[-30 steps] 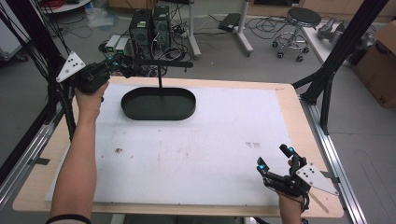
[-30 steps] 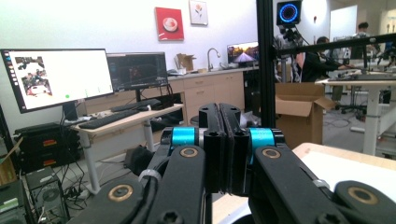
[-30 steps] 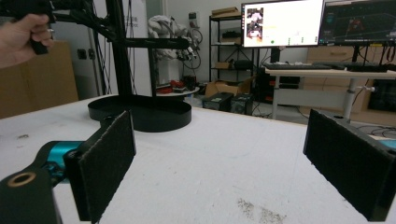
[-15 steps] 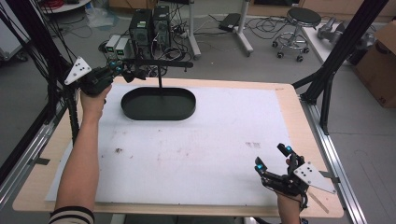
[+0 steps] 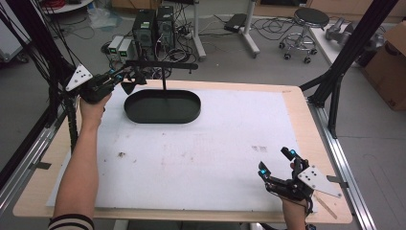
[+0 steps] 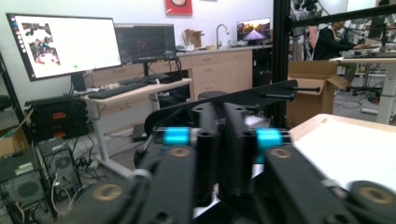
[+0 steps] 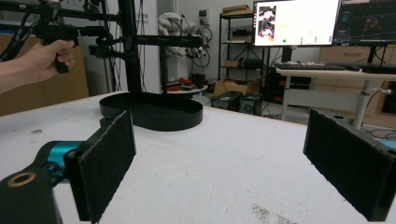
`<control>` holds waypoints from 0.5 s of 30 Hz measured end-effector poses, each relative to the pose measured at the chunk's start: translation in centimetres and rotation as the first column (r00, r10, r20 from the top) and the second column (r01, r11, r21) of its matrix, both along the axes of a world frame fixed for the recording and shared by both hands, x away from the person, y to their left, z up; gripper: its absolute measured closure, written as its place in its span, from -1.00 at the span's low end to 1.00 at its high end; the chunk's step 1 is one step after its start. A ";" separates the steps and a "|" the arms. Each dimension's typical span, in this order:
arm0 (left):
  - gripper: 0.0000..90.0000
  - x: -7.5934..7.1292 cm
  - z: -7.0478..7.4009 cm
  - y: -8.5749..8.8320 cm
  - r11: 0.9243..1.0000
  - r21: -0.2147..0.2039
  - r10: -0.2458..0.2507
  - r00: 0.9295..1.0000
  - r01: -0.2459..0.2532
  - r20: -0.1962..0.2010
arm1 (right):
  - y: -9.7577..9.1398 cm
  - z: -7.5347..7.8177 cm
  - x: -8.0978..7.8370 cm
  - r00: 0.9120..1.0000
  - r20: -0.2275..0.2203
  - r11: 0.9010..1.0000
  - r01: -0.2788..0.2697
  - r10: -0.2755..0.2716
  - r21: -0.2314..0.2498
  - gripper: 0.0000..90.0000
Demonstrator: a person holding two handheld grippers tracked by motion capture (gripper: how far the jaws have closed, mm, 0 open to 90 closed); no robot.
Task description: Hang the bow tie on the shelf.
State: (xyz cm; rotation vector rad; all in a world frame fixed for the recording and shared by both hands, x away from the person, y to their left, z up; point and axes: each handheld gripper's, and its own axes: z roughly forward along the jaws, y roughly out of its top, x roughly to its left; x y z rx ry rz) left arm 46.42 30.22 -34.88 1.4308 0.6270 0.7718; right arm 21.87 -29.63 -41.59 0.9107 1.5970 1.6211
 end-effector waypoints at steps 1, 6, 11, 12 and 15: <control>0.56 0.1 0.0 0.0 1.000 -0.013 0.005 1.000 -0.005 -0.012 | 0.1 0.0 0.0 1.000 0.001 1.000 -0.001 0.001 0.001 -0.82; 0.07 0.0 -0.1 0.1 0.999 -0.022 0.024 0.999 -0.025 -0.029 | 0.3 0.2 -0.2 1.000 0.005 1.000 -0.005 0.005 0.001 -0.82; -0.31 -1.6 0.7 0.3 0.998 -0.019 0.055 0.998 -0.055 0.000 | 0.2 0.3 -0.2 1.000 0.016 1.000 -0.003 0.003 0.003 -0.82; -0.34 -2.0 0.9 0.4 0.998 -0.013 0.060 0.998 -0.060 0.007 | 0.2 0.3 -0.2 1.000 0.017 1.000 -0.003 0.003 0.004 -0.82; -0.53 -3.5 1.5 0.7 0.996 -0.013 0.084 0.996 -0.084 0.030 | 0.1 0.2 0.0 1.000 0.015 1.000 0.000 0.000 0.006 -0.82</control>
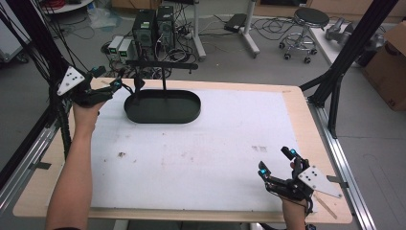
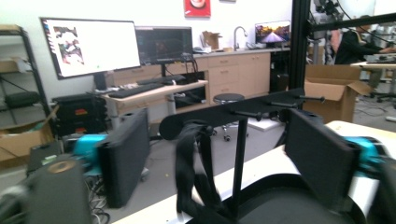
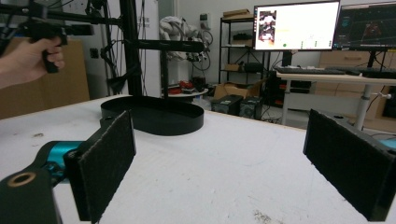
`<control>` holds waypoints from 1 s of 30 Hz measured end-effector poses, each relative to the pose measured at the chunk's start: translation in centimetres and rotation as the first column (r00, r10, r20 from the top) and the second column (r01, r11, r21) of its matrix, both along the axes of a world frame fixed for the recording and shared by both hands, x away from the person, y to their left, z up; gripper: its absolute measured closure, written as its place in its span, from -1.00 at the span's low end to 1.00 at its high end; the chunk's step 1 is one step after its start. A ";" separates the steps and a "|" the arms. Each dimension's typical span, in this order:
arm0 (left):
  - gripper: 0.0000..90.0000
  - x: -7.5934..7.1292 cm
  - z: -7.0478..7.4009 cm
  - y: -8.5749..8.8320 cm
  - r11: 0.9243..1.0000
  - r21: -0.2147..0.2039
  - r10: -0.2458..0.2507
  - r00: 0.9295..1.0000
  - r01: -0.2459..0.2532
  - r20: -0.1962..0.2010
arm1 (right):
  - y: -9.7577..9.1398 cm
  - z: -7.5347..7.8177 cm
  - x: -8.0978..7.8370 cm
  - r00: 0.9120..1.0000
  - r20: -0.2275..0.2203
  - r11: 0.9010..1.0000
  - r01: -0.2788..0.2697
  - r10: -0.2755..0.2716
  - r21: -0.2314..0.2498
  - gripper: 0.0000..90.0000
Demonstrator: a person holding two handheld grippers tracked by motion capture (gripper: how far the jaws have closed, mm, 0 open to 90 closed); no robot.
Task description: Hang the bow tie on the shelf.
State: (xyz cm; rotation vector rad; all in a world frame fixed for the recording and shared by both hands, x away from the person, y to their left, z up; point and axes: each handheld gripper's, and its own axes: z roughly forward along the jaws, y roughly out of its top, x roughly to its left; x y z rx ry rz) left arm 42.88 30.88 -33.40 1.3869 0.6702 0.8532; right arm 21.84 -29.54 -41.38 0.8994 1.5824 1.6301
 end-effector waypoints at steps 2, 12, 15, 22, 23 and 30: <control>-0.60 -1.2 0.3 0.2 1.000 -0.006 0.015 1.000 -0.015 0.018 | -0.2 -0.1 0.1 1.000 -0.006 1.000 0.005 -0.005 0.007 -0.82; -0.71 -8.1 1.7 0.8 0.999 -0.015 0.050 0.995 -0.048 0.087 | -0.3 0.2 0.0 1.000 0.018 1.000 -0.001 0.001 0.016 -0.82; -0.73 -10.2 1.9 0.8 0.998 -0.016 0.060 0.993 -0.059 0.104 | -0.3 0.3 0.1 1.000 0.029 1.000 -0.001 0.001 0.015 -0.82; -0.73 -15.0 1.3 1.2 0.996 -0.023 0.090 0.988 -0.088 0.124 | -0.4 0.4 0.2 0.999 0.034 1.000 0.013 -0.013 0.014 -0.82; -0.73 -15.0 1.3 1.2 0.996 -0.023 0.090 0.988 -0.088 0.124 | -0.4 0.5 0.2 0.999 0.035 1.000 0.014 -0.015 0.017 -0.82; -0.81 -19.5 -1.6 2.0 0.986 -0.072 0.157 0.982 -0.150 0.108 | -0.7 0.6 0.1 0.999 0.043 1.000 0.011 -0.012 0.028 -0.82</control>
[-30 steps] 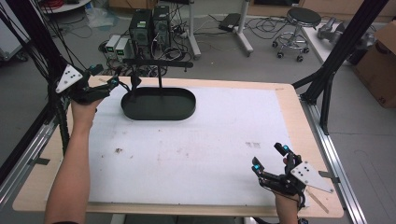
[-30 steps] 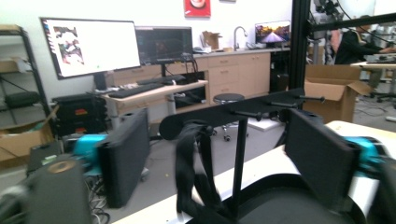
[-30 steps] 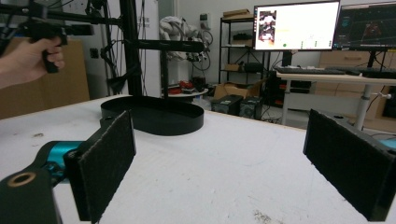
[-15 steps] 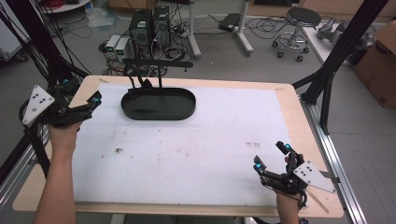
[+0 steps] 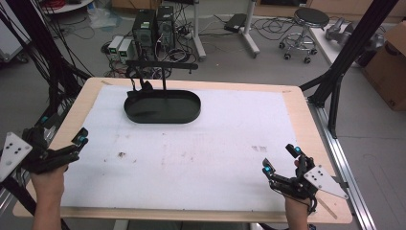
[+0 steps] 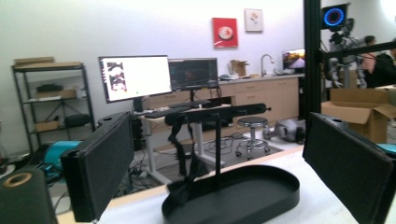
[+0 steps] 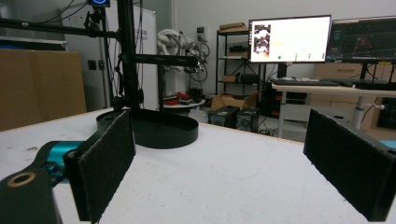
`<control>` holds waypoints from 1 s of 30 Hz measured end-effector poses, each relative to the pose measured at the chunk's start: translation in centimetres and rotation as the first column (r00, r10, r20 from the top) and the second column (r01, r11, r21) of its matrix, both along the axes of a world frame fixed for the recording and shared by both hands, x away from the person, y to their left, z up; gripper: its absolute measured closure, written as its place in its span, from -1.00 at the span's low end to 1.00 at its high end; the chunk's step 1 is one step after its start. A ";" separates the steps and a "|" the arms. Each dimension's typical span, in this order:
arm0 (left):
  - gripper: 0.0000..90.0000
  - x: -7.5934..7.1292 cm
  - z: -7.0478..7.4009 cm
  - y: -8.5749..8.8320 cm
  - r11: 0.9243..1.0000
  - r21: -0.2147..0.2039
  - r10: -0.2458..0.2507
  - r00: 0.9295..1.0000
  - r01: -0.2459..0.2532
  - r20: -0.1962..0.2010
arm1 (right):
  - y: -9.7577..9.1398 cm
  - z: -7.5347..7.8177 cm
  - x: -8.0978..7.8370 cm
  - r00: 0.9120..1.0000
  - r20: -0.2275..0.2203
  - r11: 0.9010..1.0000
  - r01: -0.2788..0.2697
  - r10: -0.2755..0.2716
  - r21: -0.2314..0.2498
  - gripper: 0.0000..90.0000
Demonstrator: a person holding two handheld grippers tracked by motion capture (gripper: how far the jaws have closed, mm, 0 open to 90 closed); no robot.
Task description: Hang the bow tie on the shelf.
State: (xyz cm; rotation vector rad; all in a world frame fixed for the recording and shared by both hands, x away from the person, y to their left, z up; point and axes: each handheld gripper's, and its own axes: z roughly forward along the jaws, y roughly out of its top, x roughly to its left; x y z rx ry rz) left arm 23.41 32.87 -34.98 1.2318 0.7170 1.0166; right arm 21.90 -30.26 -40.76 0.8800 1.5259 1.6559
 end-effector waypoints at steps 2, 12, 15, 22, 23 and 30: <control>-0.83 -0.8 -1.0 0.0 0.999 -0.035 0.022 1.000 -0.021 0.003 | -0.1 0.0 0.0 1.000 0.000 1.000 0.009 -0.009 -0.003 -0.82; -0.85 -2.2 -3.4 0.4 0.998 -0.038 0.041 0.999 -0.042 -0.016 | -1.0 0.0 -0.2 0.999 0.005 0.999 0.034 -0.034 0.022 -0.82; -0.85 -2.6 -4.1 0.6 0.999 -0.025 0.036 0.999 -0.037 -0.033 | -1.1 -0.2 -0.3 0.999 -0.005 0.999 0.048 -0.048 0.015 -0.82; -0.85 -2.9 -5.2 1.3 0.998 -0.046 0.032 0.997 -0.036 -0.068 | -1.0 -0.4 -0.1 0.998 -0.011 0.998 0.061 -0.061 -0.001 -0.82; -0.85 -2.9 -5.3 1.4 0.998 -0.053 0.028 0.997 -0.032 -0.073 | -0.9 -0.4 -0.2 0.998 -0.015 0.998 0.062 -0.062 0.000 -0.82; -0.85 -3.1 -5.4 1.4 0.997 -0.068 0.021 0.997 -0.026 -0.077 | -0.5 0.0 -0.1 0.998 0.002 0.998 0.061 -0.061 -0.012 -0.82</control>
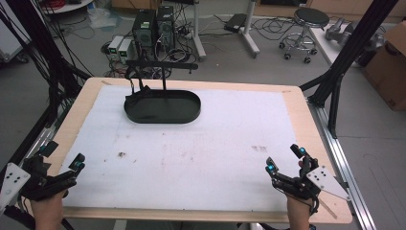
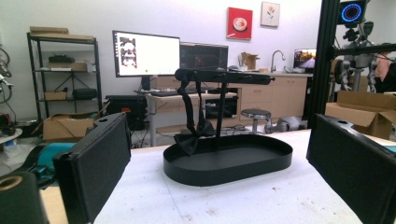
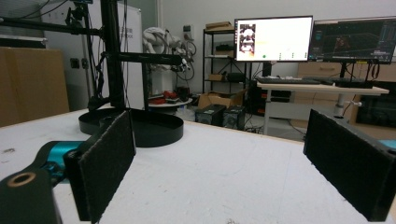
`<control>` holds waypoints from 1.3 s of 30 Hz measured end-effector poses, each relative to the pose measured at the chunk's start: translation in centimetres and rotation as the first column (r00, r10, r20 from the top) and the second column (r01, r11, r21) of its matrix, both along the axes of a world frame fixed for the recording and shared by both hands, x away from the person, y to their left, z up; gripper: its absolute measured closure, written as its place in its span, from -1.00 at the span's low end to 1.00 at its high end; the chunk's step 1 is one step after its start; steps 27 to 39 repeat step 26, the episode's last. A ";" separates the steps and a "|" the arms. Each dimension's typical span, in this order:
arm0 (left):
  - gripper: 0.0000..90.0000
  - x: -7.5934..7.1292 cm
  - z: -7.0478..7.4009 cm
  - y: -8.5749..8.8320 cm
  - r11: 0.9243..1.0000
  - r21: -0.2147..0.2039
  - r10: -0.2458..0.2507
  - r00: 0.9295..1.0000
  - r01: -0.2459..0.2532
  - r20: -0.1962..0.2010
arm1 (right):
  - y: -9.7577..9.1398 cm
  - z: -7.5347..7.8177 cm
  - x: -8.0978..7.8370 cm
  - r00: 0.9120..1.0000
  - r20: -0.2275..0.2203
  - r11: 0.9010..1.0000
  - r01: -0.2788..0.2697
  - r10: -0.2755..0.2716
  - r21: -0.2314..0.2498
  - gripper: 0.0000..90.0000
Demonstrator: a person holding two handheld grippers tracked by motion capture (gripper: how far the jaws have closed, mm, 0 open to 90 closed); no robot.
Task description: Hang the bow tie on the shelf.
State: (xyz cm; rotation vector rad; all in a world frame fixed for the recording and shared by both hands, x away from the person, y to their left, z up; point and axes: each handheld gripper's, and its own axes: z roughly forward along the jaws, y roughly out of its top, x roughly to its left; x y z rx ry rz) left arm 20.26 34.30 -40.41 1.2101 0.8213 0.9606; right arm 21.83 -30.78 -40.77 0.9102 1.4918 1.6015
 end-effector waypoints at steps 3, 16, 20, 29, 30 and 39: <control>-0.85 -0.1 -0.3 0.2 1.000 -0.013 0.001 1.000 -0.001 -0.012 | 0.2 -0.1 0.2 1.000 -0.011 1.000 0.006 -0.006 -0.007 -0.82; -0.85 0.3 -0.7 1.1 0.999 -0.047 0.023 0.998 -0.026 -0.066 | 0.9 -0.1 0.6 0.998 -0.023 0.998 0.050 -0.051 -0.046 -0.82; -0.85 0.3 -0.7 1.1 0.999 -0.043 0.020 0.998 -0.023 -0.065 | 0.9 -0.1 0.6 0.998 -0.027 0.997 0.057 -0.059 -0.045 -0.82; -0.85 0.4 -0.7 1.0 0.999 -0.039 0.024 0.997 -0.026 -0.068 | 0.8 -0.1 0.6 0.998 -0.031 0.997 0.060 -0.061 -0.040 -0.82; -0.85 0.4 -0.7 1.0 0.999 -0.039 0.024 0.997 -0.026 -0.068 | 0.8 -0.1 0.6 0.998 -0.031 0.997 0.060 -0.061 -0.040 -0.82; -0.85 0.4 -0.7 1.0 0.999 -0.039 0.024 0.997 -0.026 -0.068 | 0.8 -0.1 0.6 0.998 -0.031 0.997 0.060 -0.061 -0.040 -0.82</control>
